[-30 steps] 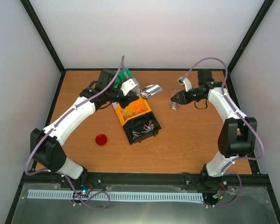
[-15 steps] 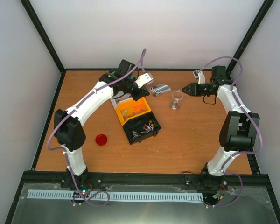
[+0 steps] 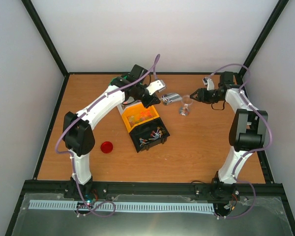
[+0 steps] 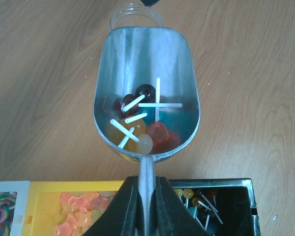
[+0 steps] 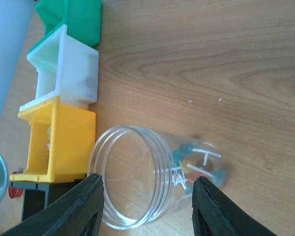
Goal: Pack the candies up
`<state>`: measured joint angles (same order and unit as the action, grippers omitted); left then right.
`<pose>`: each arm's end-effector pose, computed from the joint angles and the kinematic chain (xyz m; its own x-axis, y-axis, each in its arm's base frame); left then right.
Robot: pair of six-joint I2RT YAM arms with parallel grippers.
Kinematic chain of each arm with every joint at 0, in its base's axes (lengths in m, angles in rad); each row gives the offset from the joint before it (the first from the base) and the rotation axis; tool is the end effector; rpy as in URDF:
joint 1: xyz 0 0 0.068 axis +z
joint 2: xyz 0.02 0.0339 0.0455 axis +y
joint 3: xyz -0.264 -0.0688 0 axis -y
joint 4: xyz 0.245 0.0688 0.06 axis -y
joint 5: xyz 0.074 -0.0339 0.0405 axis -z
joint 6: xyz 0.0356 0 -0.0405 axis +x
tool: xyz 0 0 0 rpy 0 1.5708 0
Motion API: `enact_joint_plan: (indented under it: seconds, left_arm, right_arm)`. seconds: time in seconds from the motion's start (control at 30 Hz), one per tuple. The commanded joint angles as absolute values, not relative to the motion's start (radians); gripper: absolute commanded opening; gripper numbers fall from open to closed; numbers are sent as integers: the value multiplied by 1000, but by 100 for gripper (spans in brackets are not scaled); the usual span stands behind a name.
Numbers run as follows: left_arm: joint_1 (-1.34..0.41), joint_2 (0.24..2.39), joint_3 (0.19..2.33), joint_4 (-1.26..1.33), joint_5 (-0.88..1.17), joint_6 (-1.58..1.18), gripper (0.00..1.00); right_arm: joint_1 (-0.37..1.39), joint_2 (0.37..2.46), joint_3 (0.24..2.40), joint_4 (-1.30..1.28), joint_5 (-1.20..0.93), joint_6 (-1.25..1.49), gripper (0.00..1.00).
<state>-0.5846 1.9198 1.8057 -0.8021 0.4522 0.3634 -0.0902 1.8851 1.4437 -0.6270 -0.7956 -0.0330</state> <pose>0.3459 -0.2476 0.3092 -0.3630 0.6236 -0.6923 0.9065 0.4083 -0.1076 0.3971 -0.0104 0.2275 -0.8632 0.0549 -0.5019 -0.3082 0.7302 0.6098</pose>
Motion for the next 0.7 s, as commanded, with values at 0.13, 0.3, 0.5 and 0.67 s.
enact_joint_plan:
  seconds: [0.13,0.3,0.5,0.67]
  left_arm:
    - [-591,1910,1830,-792,447,362,1]
    - [-591,1908,1828,-793,447,365,1]
    - [-591,1899,1816,-796,440,368,1]
    - [-591,1887,1806,-801,438,375,1]
  right_arm:
    - [-95,1939,1509,-589,-815,0,47]
    - [-94,1960,1506,-597,-842,11,44]
    - [-84,1961,1490,-597,-851,17,41]
    - [-66,1959,1483,-602,-869,18,38]
